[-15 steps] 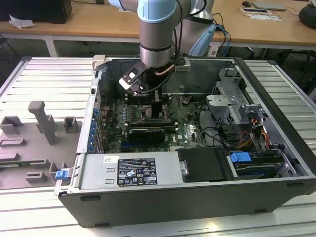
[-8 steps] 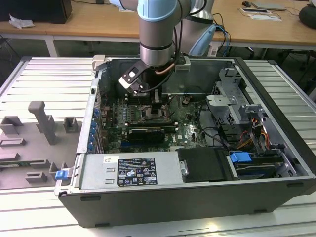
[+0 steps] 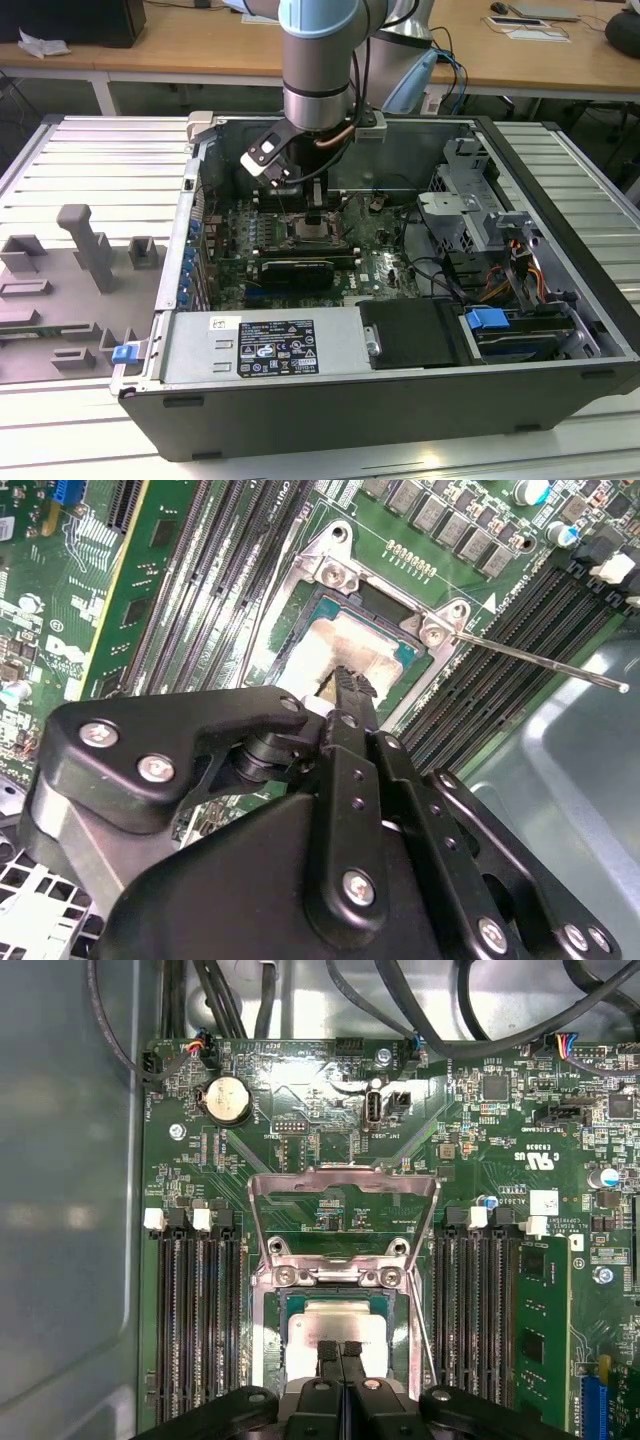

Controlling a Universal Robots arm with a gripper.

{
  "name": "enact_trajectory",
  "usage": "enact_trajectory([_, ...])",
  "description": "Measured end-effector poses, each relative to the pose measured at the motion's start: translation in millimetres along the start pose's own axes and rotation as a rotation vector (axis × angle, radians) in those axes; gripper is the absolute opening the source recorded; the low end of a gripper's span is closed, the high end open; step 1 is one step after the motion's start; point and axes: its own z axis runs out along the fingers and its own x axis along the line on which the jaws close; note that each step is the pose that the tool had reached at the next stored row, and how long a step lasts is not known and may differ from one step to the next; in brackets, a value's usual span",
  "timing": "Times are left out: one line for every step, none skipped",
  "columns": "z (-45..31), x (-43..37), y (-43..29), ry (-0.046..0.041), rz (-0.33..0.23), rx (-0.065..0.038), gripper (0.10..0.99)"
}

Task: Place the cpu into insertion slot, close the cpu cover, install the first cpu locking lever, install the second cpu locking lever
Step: 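Place the cpu into insertion slot, then close the cpu cover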

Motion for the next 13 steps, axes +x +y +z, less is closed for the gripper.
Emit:
enact_trajectory([-0.2,0.0,0.0,-0.0001,0.000,0.000,0.110])
enact_trajectory([-0.4,0.0,0.0,-0.0001,0.000,0.000,0.110])
enact_trajectory([-0.6,0.0,0.0,-0.0002,0.000,0.000,0.110])
enact_trajectory([-0.7,0.0,0.0,0.0000,0.000,0.000,0.110])
enact_trajectory([-0.9,0.0,0.0,-0.0001,0.000,0.000,0.110])
enact_trajectory([-1.4,0.0,0.0,-0.0004,0.000,0.000,0.110])
enact_trajectory([-2.1,0.0,0.1,-0.0003,0.000,0.000,0.110])
enact_trajectory([-3.4,0.0,0.1,-0.0002,0.000,0.000,0.110])
enact_trajectory([-4.8,0.0,0.2,-0.0002,0.000,0.000,0.110])
enact_trajectory([-5.9,0.1,0.2,-0.0002,0.000,0.000,0.110])
enact_trajectory([-7.4,0.1,0.3,-0.0002,0.000,0.000,0.110])
enact_trajectory([-8.2,0.1,0.4,-0.0003,0.000,0.000,0.110])
enact_trajectory([-9.0,0.1,0.4,-0.0003,0.000,0.000,0.110])
